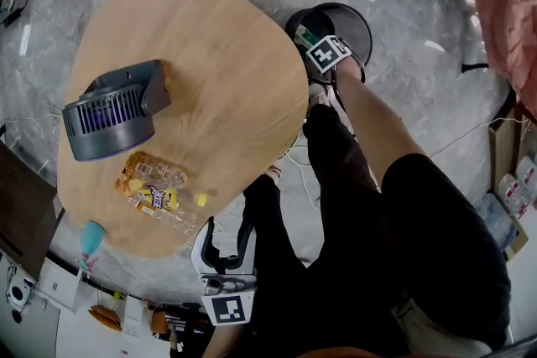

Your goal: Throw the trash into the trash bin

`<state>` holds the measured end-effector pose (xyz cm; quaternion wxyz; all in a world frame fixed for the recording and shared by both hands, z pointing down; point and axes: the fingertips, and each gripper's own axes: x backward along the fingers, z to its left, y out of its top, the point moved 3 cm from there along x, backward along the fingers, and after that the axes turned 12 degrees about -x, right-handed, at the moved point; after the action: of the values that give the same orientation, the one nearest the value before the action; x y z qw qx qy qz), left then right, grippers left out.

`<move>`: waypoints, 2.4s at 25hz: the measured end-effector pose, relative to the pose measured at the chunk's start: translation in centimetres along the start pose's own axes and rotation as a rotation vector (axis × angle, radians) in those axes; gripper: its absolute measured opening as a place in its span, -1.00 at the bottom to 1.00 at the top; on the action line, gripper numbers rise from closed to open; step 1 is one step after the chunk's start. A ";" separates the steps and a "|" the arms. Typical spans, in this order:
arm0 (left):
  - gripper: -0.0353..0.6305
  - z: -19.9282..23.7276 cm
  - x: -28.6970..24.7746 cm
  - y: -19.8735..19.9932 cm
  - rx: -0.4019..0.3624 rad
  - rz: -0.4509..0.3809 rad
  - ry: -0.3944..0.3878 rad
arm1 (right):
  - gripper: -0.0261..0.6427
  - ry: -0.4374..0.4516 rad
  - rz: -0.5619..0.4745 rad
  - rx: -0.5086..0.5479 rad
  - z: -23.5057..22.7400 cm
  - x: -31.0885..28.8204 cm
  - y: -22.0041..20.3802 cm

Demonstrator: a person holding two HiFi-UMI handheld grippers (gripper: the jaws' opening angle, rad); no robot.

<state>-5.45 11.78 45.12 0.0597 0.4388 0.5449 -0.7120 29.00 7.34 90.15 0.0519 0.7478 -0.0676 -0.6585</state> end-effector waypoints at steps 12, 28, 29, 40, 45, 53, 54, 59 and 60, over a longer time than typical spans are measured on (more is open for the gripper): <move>-0.03 -1.2 0.4 0.0 -0.095 -0.011 -0.001 | 0.23 0.025 -0.402 0.045 2.2 10.9 -0.5; -0.03 5.1 8.5 -0.8 -0.024 -0.077 0.374 | 0.12 0.562 -1.004 0.429 32.0 39.9 -6.6; -0.04 5.4 9.5 -1.7 -0.077 -0.053 0.372 | 0.12 0.586 -0.978 0.441 34.2 39.7 -6.8; -0.04 8.3 16.4 -9.5 -0.083 -0.036 0.492 | 0.22 0.477 -0.723 0.465 44.6 31.1 -7.5; -0.04 7.8 18.6 -11.6 -0.068 -0.020 0.465 | 0.12 0.386 -0.605 0.422 45.1 26.0 -8.0; -0.04 7.7 19.3 -12.9 -0.016 -0.033 0.465 | -0.31 0.296 -0.595 0.474 45.8 24.8 -7.5; -0.04 7.7 19.2 -12.9 -0.015 -0.034 0.463 | -0.38 0.297 -0.589 0.473 45.7 24.7 -7.4; -0.04 7.5 18.9 -12.9 -0.018 -0.041 0.446 | -0.40 0.352 -0.602 0.491 45.8 25.5 -7.3; -0.04 7.4 18.8 -12.9 -0.019 -0.044 0.444 | -0.41 0.360 -0.610 0.494 45.7 25.8 -7.2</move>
<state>-28.27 18.14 41.67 -0.0734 0.5722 0.5609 -0.5938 -12.88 10.63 57.87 -0.3151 0.8263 0.0111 -0.4667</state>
